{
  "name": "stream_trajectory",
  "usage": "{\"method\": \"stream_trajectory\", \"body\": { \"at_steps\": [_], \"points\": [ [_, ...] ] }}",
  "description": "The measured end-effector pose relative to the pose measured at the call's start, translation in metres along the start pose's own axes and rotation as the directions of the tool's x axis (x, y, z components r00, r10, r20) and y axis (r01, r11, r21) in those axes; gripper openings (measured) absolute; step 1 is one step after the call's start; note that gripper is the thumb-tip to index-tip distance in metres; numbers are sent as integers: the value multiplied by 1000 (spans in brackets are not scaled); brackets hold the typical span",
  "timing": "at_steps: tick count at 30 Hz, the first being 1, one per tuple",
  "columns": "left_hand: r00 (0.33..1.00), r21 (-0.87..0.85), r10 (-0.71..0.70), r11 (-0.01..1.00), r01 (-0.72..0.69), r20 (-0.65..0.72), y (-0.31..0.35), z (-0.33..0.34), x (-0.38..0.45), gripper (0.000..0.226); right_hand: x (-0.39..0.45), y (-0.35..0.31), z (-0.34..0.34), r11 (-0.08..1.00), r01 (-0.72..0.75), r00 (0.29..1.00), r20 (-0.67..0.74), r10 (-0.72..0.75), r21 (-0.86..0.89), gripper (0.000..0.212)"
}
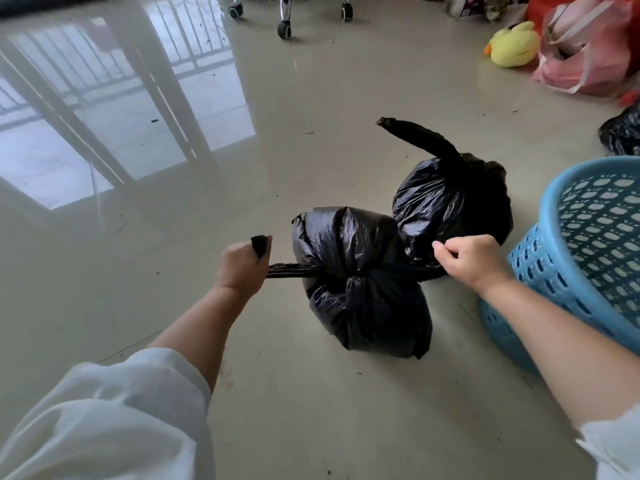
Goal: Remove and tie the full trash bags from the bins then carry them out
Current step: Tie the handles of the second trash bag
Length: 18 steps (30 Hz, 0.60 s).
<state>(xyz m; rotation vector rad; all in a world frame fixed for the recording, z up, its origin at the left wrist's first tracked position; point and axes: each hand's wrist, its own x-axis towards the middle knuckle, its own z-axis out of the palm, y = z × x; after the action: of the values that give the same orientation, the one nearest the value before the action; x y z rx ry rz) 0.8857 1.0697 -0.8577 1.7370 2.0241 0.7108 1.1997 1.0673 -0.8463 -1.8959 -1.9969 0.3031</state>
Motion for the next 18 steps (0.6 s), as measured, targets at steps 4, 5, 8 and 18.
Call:
{"method": "stream_trajectory", "body": {
  "at_steps": [4, 5, 8, 18],
  "points": [
    [995, -34, -59, 998, 56, -75, -2, -1, 4, 55, 5, -4, 6, 999, 33, 999, 0, -33, -34, 51],
    [991, -96, -99, 991, 91, -90, -1, -2, 7, 55, 7, -3, 8, 997, 28, 998, 63, -23, -77, 46],
    [944, -588, -323, 753, 295, 60, -2, -7, 20, 50, 4, 3, 15, 974, -15, 951, 298, 84, -226, 51],
    [514, -727, -610, -155, 668, 603, 22, 24, 7, 79, 13, -20, 18, 934, 2, 878, 448, 169, -357, 37]
  ]
}}
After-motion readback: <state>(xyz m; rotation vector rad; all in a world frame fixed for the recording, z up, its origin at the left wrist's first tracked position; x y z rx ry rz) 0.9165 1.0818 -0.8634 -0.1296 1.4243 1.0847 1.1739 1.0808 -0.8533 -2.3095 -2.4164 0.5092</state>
